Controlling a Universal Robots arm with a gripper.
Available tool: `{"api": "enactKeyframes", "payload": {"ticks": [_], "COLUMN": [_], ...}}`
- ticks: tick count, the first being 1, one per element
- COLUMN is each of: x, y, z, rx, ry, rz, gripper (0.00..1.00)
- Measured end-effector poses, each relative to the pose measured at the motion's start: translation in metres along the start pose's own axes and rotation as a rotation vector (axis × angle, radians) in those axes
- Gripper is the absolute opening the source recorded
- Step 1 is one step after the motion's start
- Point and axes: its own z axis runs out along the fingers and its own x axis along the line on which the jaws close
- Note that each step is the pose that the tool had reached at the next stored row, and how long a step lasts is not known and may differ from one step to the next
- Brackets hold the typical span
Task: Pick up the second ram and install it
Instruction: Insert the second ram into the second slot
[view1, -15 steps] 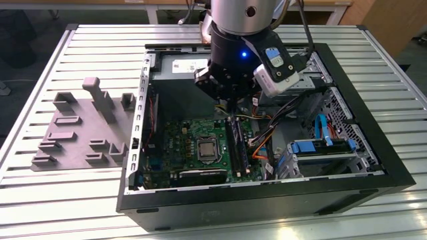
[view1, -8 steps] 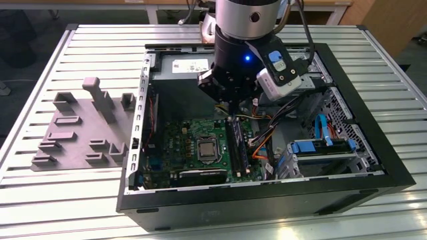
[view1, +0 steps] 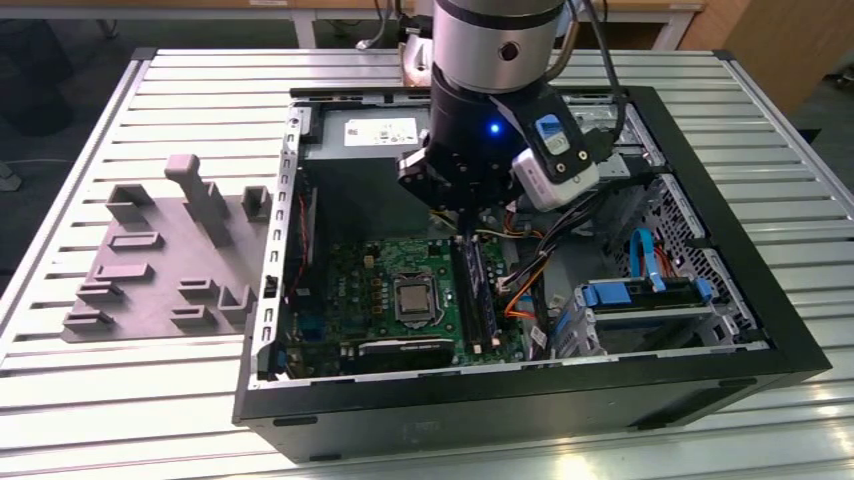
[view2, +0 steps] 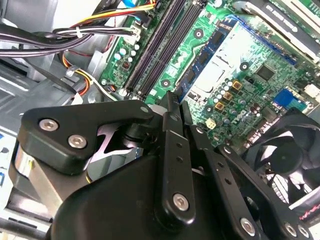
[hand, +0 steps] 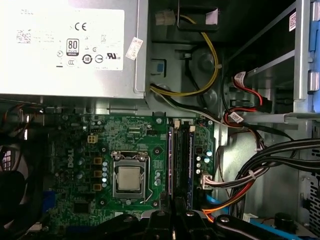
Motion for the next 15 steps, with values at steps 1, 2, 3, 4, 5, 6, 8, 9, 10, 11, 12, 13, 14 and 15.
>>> {"api": "enactKeyframes", "payload": {"ticks": [1,2,3,4,5,6,8,9,10,11,12,13,14,15], "x": [-0.0003,-0.0005,-0.0008,-0.0014,-0.0024,-0.0035,-0.005,-0.0052,-0.0054,-0.0057,-0.006,-0.0063,-0.0067,-0.0071], "y": [0.0,0.0,0.0,0.0,-0.0001,-0.0001,-0.0001,-0.0002,-0.0002,-0.0002,-0.0002,-0.0003,-0.0003,-0.0003], "z": [0.0014,0.0029,0.0046,0.006,0.0075,0.0091,0.0124,0.0142,0.016,0.0178,0.0198,0.0216,0.0234,0.0253], "rx": [0.0001,0.0001,0.0,0.0,0.0001,0.0002,0.0004,0.0005,0.0006,0.0008,0.001,0.001,0.0011,0.001], "ry": [0.0003,0.0005,0.0008,0.0012,0.0016,0.0021,0.0031,0.0034,0.0036,0.0039,0.0042,0.0044,0.0046,0.0047], "rz": [0.001,0.002,0.003,0.005,0.006,0.008,0.014,0.02,0.026,0.031,0.036,0.04,0.043,0.045], "gripper": [0.14,0.14,0.14,0.14,0.14,0.14,0.14,0.14,0.14,0.14,0.14,0.14,0.14,0.14]}}
